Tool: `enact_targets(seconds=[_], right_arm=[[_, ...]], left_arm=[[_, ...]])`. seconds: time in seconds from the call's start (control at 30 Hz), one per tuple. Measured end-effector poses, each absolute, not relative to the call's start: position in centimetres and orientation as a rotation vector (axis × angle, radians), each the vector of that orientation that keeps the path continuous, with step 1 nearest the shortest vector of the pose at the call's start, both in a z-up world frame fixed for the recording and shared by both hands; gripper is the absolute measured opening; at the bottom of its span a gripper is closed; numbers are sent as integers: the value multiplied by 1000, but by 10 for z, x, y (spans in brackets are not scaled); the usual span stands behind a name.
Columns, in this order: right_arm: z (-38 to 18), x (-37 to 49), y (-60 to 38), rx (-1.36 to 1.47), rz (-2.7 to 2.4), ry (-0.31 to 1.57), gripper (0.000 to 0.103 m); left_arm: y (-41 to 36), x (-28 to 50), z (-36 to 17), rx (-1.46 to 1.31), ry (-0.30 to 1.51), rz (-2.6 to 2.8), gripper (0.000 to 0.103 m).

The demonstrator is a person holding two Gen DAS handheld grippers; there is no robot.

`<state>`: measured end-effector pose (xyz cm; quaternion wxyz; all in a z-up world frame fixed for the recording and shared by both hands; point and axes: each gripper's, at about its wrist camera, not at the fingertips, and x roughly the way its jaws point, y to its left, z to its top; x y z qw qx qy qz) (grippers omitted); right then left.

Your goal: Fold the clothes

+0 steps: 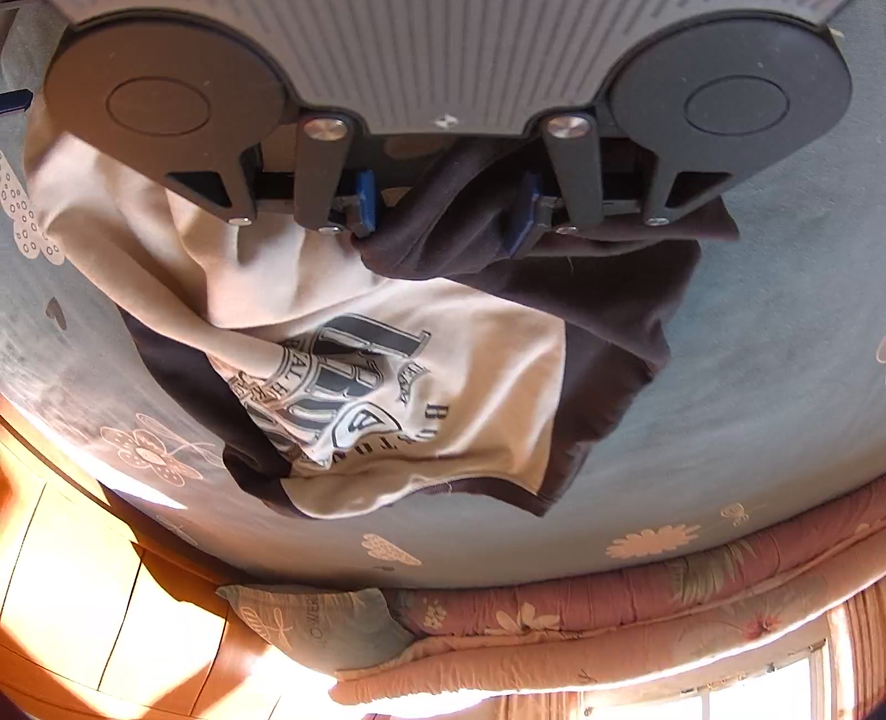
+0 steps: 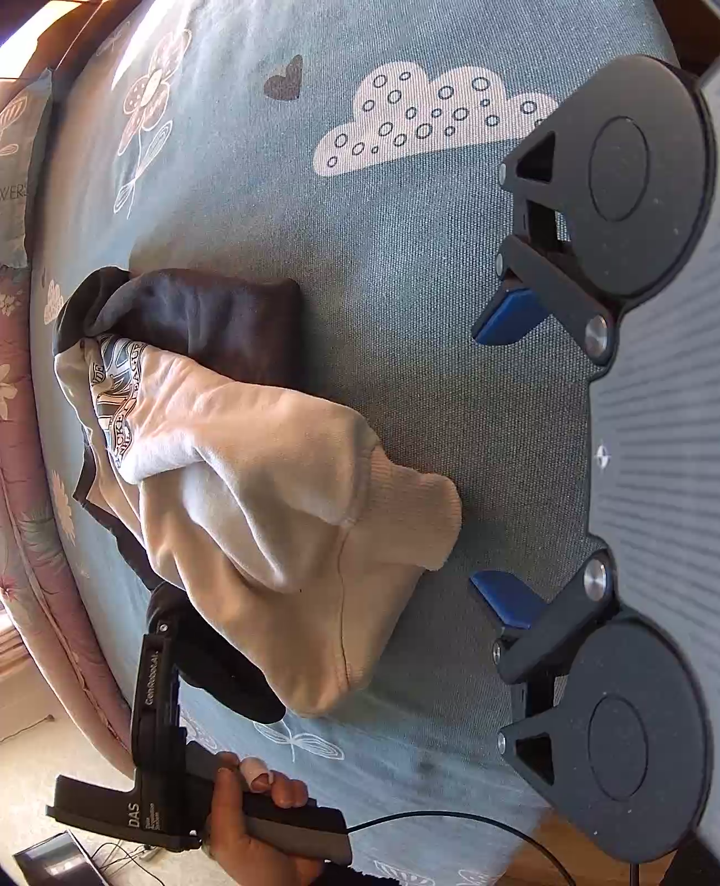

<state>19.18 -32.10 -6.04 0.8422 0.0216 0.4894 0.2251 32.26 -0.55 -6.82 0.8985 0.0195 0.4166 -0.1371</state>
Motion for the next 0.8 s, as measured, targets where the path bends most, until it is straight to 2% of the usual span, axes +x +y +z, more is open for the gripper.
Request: enact_targets(seconds=[0.1, 0.23, 0.3, 0.5, 0.8], right_arm=[[-61, 191, -323, 51, 473, 1036, 92], [-62, 191, -324, 67, 478, 1040, 93], [-63, 192, -323, 76, 482, 1041, 93], [-66, 193, -315, 75, 504, 1043, 93], [-63, 191, -308, 47, 508, 1046, 93]], left_arm=[[-5, 316, -83, -1, 890, -294, 46], [10, 305, -68, -41, 900, -331, 48], [19, 292, -56, -40, 888, -360, 58], [54, 254, -38, -16, 838, -329, 62], [78, 250, -87, 72, 839, -158, 63]])
